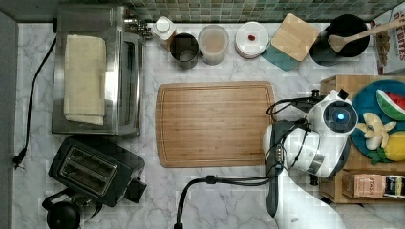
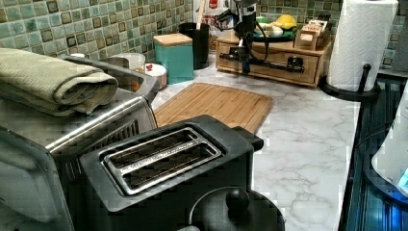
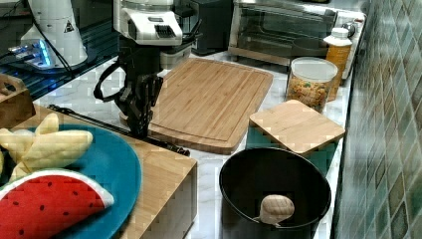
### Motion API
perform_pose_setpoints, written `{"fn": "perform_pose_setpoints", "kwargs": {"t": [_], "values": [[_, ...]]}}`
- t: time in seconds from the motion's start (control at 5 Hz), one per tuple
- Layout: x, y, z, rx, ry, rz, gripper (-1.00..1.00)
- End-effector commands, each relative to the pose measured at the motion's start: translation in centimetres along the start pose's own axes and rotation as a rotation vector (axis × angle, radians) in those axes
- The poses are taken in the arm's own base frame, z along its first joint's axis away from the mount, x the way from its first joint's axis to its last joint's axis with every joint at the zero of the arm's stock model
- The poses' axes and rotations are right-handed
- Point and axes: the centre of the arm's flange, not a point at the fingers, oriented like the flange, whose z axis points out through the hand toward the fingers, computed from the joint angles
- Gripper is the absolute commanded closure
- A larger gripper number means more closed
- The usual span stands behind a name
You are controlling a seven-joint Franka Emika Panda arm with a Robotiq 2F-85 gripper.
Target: Close the drawer.
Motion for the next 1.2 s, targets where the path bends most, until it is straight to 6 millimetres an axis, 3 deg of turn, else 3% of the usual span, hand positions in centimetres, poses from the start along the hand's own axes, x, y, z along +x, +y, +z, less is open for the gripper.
{"fn": "perform_pose_setpoints", "kwargs": {"t": [0.2, 1.2], "values": [[-4.52, 18.88, -9.68, -0.178, 0.113, 0.057, 1.00], [-4.52, 18.87, -9.67, -0.177, 0.113, 0.057, 1.00]]}}
